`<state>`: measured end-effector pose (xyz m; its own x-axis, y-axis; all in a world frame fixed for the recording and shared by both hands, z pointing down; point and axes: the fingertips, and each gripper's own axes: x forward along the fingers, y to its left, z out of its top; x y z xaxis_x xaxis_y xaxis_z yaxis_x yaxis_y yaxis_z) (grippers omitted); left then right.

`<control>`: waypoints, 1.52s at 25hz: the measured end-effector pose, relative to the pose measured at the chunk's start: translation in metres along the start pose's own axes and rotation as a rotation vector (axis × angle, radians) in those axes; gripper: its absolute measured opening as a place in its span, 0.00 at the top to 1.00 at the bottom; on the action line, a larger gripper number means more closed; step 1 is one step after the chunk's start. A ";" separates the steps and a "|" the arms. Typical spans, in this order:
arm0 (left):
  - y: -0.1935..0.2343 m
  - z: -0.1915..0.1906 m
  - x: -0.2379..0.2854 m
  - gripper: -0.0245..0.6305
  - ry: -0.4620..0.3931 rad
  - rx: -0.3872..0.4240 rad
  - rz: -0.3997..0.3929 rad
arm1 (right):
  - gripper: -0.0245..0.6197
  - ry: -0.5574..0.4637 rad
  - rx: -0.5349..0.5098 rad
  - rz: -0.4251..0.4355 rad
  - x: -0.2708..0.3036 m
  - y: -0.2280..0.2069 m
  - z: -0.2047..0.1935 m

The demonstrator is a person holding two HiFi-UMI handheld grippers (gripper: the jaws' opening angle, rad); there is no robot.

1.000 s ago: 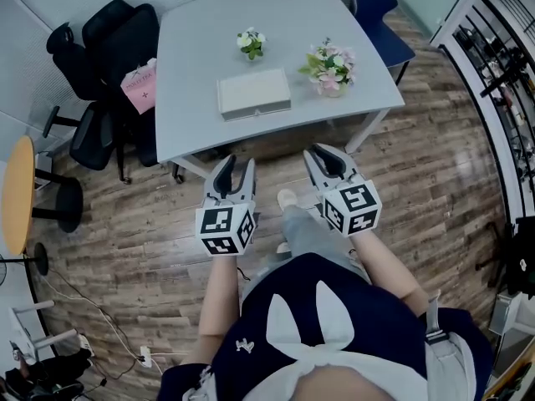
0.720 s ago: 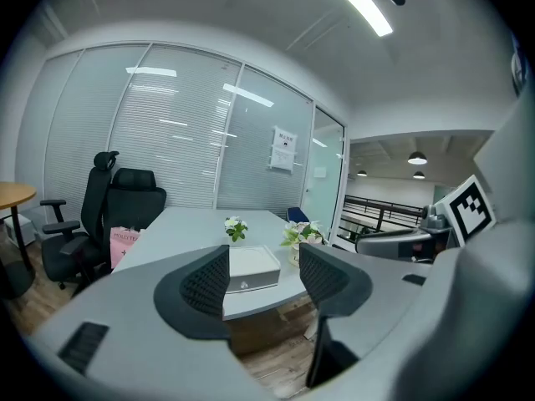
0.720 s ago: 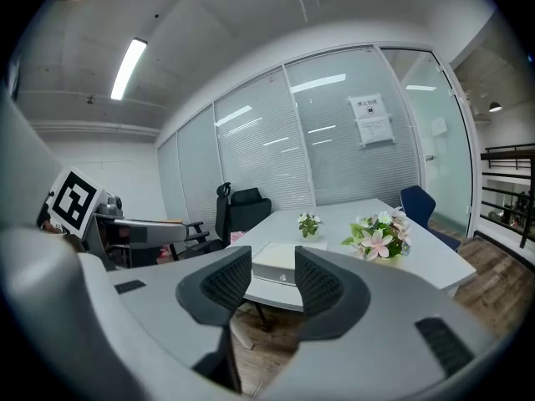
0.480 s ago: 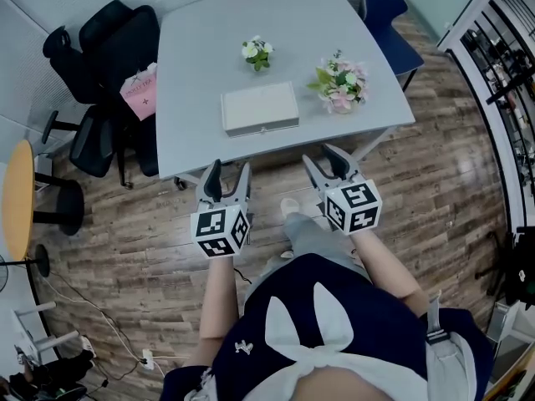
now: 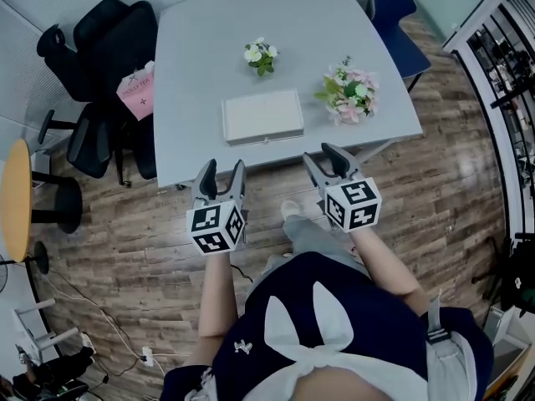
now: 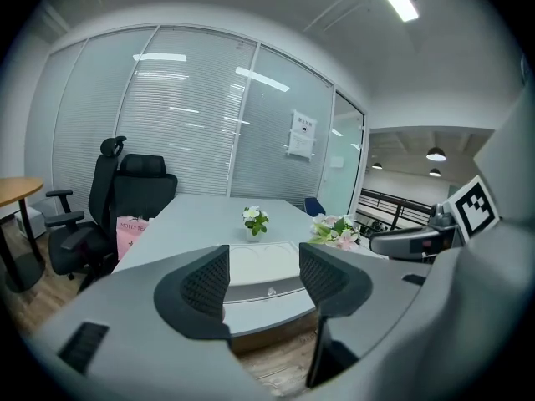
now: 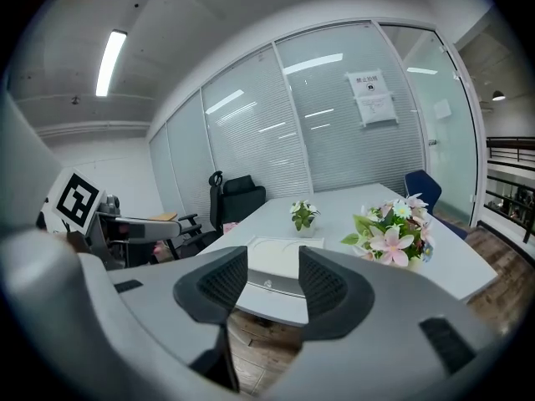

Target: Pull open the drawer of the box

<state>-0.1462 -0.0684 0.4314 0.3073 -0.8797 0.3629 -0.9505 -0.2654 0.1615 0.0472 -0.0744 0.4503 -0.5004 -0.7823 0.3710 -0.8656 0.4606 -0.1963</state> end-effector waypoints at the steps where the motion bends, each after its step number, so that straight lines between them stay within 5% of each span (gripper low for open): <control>1: 0.002 0.000 0.003 0.58 0.005 -0.003 0.003 | 0.68 0.003 0.001 0.002 0.003 -0.002 0.000; 21: 0.021 -0.002 0.061 0.58 0.074 -0.028 0.051 | 0.68 0.065 0.011 0.025 0.073 -0.049 0.008; 38: 0.009 -0.056 0.099 0.58 0.202 -0.076 0.012 | 0.69 0.186 0.034 -0.007 0.134 -0.073 -0.023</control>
<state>-0.1218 -0.1354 0.5203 0.3059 -0.7836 0.5407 -0.9504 -0.2182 0.2215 0.0437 -0.2030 0.5347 -0.4851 -0.6928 0.5336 -0.8708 0.4383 -0.2226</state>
